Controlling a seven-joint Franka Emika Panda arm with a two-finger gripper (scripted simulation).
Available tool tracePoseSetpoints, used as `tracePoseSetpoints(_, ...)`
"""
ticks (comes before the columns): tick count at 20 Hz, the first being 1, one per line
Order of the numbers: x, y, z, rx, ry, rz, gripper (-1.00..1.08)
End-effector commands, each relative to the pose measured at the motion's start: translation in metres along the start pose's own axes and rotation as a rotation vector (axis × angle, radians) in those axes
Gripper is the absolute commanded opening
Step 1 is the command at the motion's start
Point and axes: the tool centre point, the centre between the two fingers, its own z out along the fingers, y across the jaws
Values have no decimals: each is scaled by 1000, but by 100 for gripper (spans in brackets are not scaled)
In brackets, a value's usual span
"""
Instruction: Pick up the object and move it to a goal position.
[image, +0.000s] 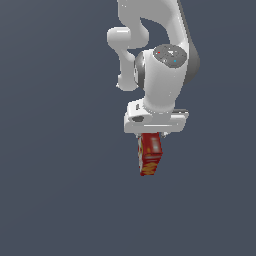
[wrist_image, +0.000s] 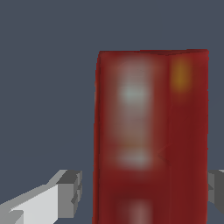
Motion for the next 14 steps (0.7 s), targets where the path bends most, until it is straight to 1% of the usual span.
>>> tracePoseSetpoints(1, 0, 0, 10, 0, 1, 0, 100)
tracePoseSetpoints(6, 2, 0, 16, 0, 1, 0, 100)
tracePoseSetpoints(7, 2, 0, 16, 0, 1, 0, -100)
tracePoseSetpoints(14, 2, 0, 16, 0, 1, 0, -100)
